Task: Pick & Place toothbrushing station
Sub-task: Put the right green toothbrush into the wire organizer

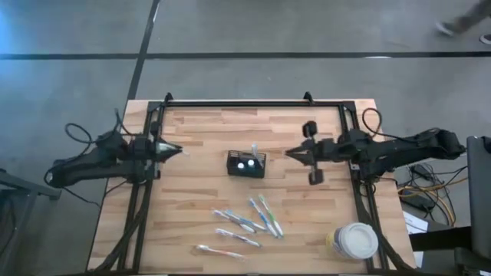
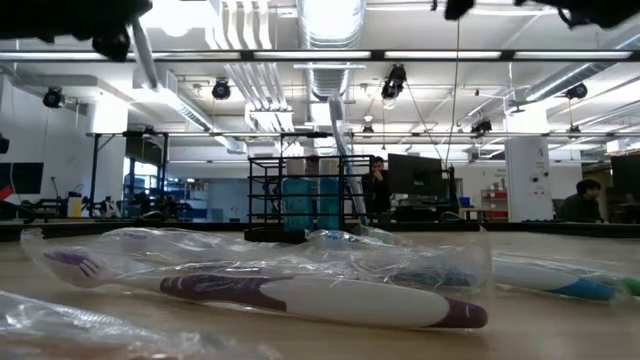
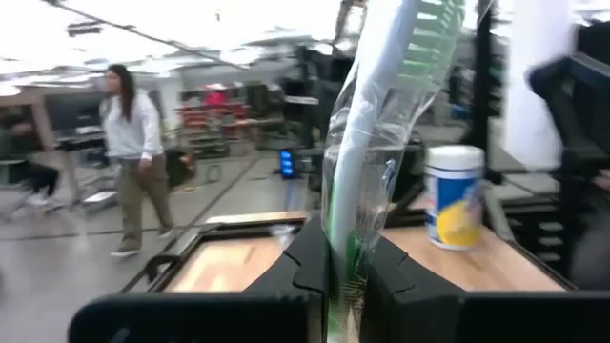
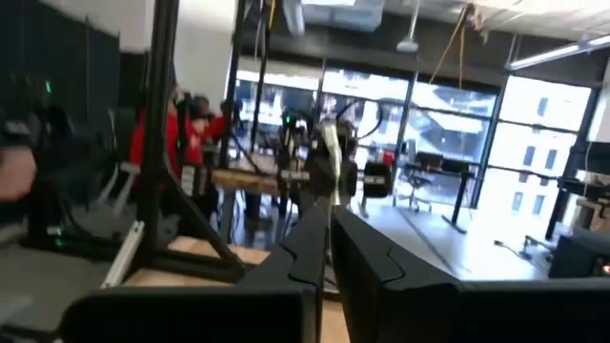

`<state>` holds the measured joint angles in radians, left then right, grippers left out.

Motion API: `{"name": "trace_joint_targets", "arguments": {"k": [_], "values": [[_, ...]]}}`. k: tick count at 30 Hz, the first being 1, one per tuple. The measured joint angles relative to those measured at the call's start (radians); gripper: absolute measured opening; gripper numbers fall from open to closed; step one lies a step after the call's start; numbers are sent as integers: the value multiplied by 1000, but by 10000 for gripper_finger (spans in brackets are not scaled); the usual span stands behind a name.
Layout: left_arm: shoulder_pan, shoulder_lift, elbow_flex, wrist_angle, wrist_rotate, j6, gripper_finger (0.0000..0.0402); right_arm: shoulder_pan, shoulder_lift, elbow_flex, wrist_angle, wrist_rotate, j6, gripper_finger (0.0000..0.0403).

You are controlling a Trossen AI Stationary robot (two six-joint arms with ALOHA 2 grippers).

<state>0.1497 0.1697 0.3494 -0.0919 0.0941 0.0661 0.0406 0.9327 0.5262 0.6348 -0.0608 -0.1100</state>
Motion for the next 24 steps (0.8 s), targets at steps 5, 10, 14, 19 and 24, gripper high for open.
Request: {"name": "trace_joint_targets", "arguments": {"k": [5,10,14,19,24], "values": [[1,-13,-82,41,-44,-25,22,-10,-147,-179,99,24,59,9],[1,-17,-122,105,-45,-28,22,-24,-257,-296,107,89,103,8],[1,-26,-157,118,-44,-30,22,-24,-318,-371,113,102,107,8],[1,-33,-165,118,-44,-31,22,-25,-360,-450,169,150,110,8],[1,-35,-171,114,-44,-30,22,-26,-369,-518,249,158,107,8]]}}
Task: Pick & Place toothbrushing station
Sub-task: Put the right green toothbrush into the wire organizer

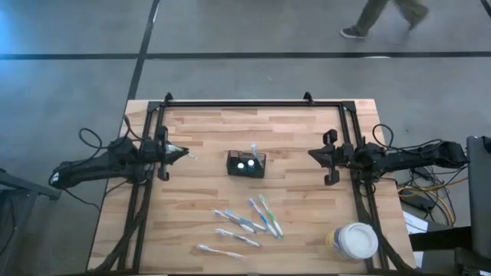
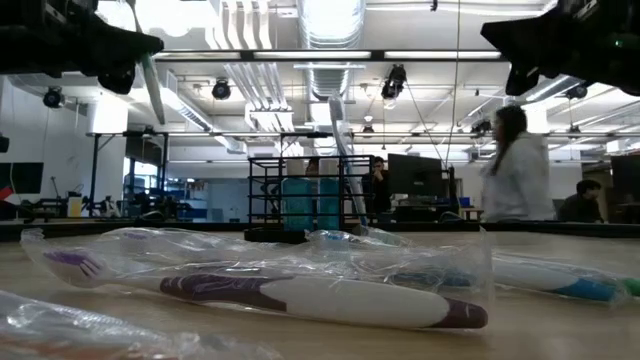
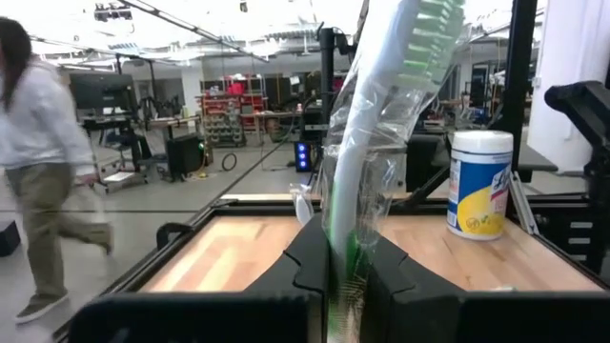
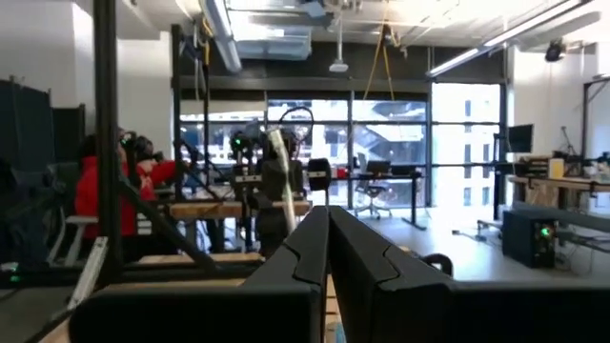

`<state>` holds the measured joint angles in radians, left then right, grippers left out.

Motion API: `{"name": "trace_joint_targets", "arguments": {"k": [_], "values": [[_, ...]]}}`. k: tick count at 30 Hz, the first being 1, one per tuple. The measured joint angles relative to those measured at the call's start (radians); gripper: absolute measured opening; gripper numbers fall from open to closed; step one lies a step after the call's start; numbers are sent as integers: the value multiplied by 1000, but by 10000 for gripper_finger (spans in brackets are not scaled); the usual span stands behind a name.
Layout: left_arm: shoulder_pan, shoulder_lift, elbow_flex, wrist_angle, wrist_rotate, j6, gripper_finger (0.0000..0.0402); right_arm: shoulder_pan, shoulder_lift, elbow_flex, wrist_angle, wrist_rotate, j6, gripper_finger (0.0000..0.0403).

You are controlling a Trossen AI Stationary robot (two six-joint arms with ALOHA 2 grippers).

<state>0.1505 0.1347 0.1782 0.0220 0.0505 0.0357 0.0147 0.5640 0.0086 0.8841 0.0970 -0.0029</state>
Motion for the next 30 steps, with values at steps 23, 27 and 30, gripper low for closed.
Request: {"name": "trace_joint_targets", "arguments": {"k": [23,27,30], "values": [[9,537,204,424,83,126,22,0,119,0,100,10,-67,8],[55,757,272,508,151,104,22,0,136,0,101,10,-72,8],[88,920,304,566,251,72,22,0,149,0,101,10,-73,8]]}}
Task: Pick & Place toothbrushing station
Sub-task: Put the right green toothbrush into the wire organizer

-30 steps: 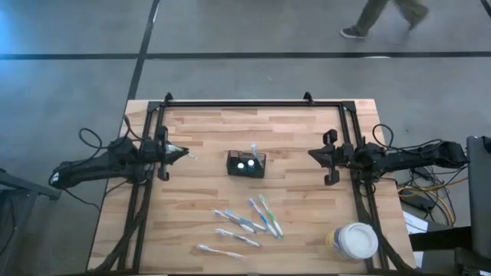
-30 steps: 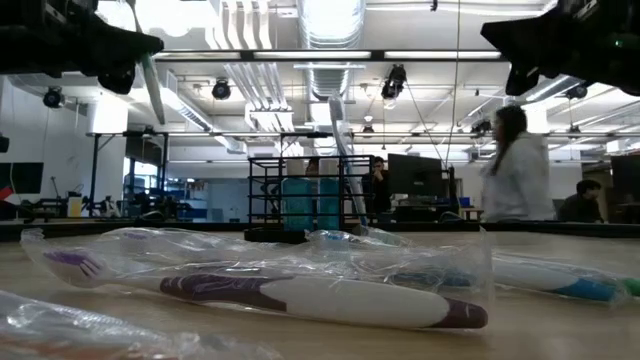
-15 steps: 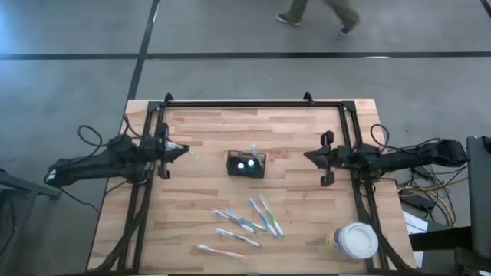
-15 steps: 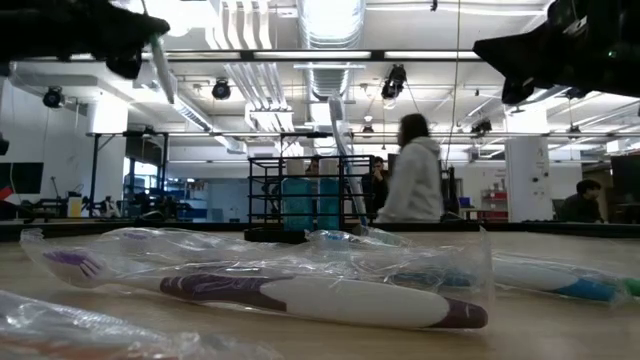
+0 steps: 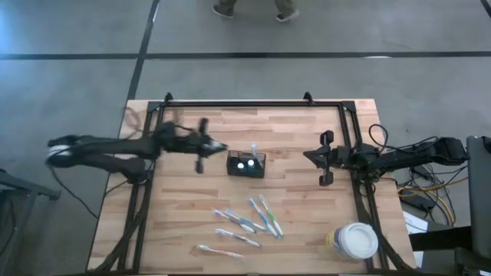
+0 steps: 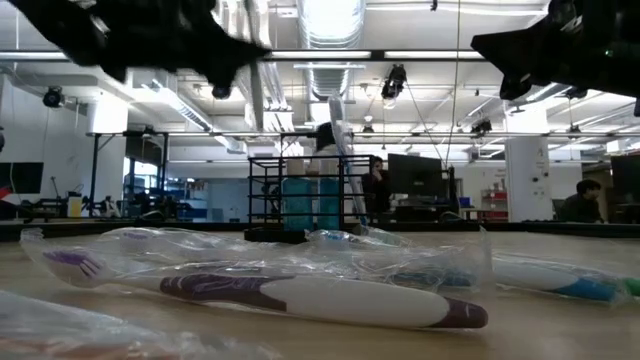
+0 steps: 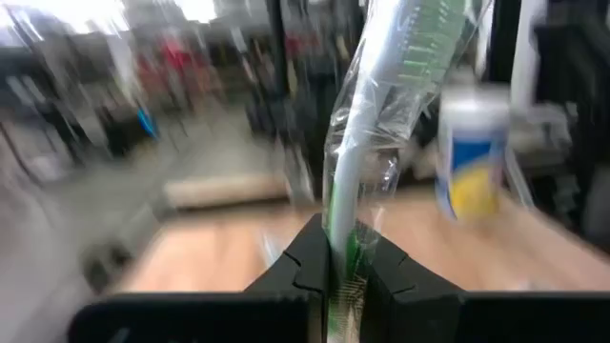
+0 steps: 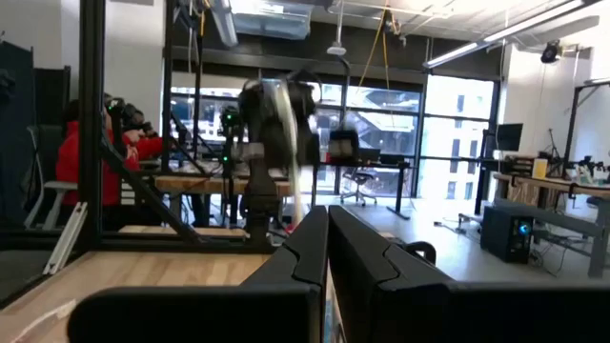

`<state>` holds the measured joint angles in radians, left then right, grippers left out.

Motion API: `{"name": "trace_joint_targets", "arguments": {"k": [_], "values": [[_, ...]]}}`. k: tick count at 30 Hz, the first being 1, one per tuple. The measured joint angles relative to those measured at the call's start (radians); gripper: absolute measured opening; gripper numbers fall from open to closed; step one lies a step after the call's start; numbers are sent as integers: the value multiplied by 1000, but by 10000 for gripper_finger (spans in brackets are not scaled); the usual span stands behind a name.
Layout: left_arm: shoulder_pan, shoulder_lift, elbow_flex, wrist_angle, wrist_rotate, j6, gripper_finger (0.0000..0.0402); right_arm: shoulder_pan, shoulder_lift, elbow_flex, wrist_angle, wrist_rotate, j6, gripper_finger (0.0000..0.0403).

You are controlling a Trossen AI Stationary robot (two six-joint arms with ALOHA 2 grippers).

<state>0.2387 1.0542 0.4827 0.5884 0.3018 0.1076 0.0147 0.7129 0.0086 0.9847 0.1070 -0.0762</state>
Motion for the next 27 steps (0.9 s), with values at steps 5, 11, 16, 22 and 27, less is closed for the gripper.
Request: {"name": "trace_joint_targets", "arguments": {"k": [5,11,16,22,27], "values": [[39,167,23,152,22,-46,22,0,4,0,1,1,-2,8],[55,251,22,238,67,-69,22,0,4,0,-1,0,2,8],[55,308,18,218,67,-34,22,0,11,0,-2,0,19,8],[56,383,18,220,65,17,22,0,11,0,-1,0,36,9],[57,431,18,224,64,50,22,0,18,0,-2,0,35,9]]}}
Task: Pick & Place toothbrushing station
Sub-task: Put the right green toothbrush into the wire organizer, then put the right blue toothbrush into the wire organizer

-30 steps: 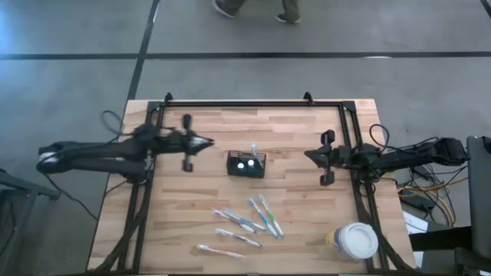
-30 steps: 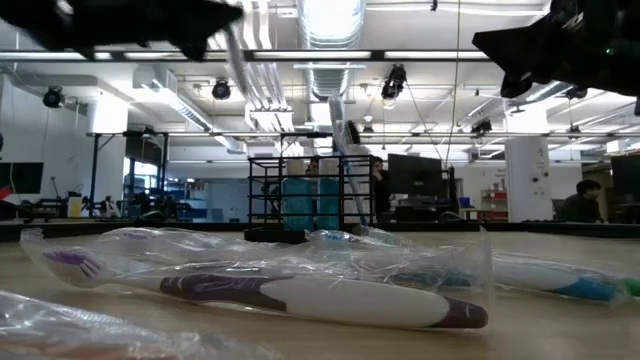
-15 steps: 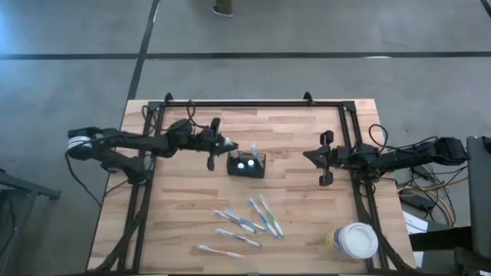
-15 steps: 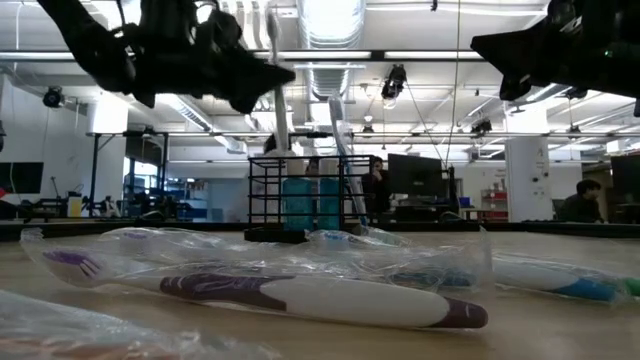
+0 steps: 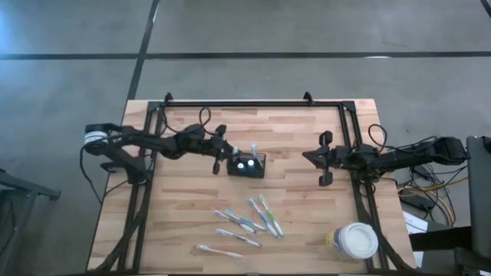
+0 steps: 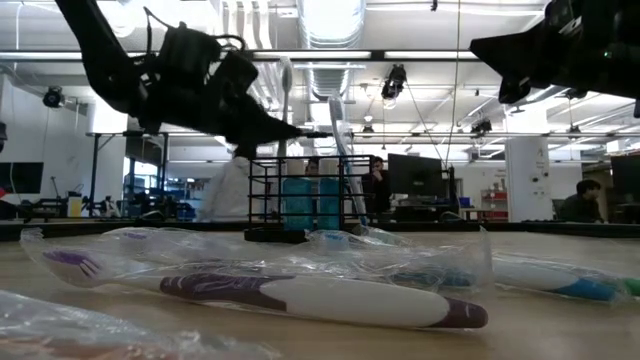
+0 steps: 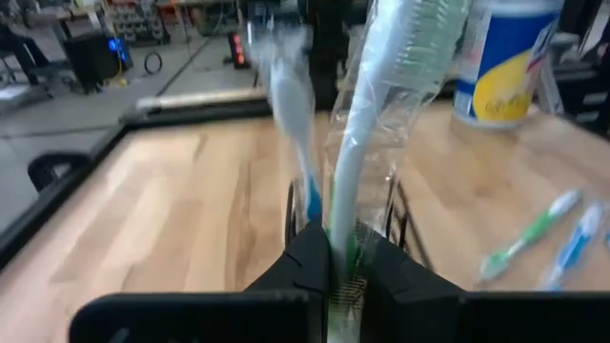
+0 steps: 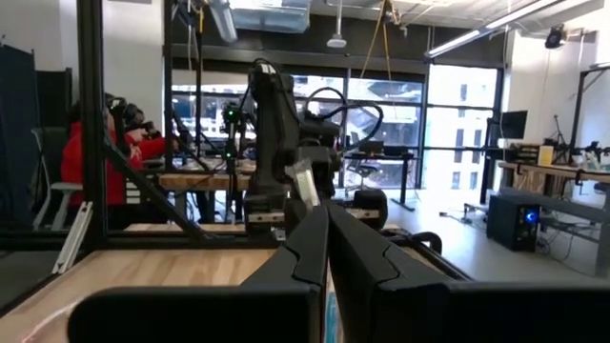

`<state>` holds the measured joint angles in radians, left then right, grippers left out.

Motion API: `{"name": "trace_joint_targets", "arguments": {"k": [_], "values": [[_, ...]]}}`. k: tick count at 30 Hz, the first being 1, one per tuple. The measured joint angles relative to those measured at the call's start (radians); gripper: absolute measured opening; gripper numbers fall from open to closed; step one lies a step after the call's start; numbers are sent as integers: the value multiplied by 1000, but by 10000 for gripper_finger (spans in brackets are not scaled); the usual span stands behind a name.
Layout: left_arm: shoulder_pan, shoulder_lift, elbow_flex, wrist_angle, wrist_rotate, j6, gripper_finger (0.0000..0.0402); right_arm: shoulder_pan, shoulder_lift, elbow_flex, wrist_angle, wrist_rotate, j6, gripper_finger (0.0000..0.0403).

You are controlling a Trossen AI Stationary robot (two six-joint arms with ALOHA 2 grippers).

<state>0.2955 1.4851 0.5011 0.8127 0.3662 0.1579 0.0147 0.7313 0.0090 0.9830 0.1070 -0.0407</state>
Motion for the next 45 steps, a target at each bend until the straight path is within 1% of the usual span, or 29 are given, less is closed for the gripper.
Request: {"name": "trace_joint_targets", "arguments": {"k": [11,14,16,20,26,29,34,38,42,45], "values": [[6,71,0,1,-2,27,36,0,10,0,1,0,-3,9],[6,66,0,2,-1,-4,37,0,10,0,1,0,-2,9],[6,54,0,0,7,-37,44,0,10,0,1,0,2,9],[6,37,0,-41,15,-48,83,0,10,0,1,0,4,9],[6,33,0,-56,11,-58,173,0,10,0,2,0,4,9],[6,-1,0,-73,11,-83,215,0,10,0,2,0,4,9],[6,-128,3,-184,11,-84,263,0,10,0,2,0,4,9],[6,-288,3,-307,10,-77,284,0,10,0,3,0,4,9],[6,-507,3,-511,11,-63,290,0,10,0,3,0,4,9],[6,-696,15,-747,11,-60,285,0,10,0,1,0,4,8]]}}
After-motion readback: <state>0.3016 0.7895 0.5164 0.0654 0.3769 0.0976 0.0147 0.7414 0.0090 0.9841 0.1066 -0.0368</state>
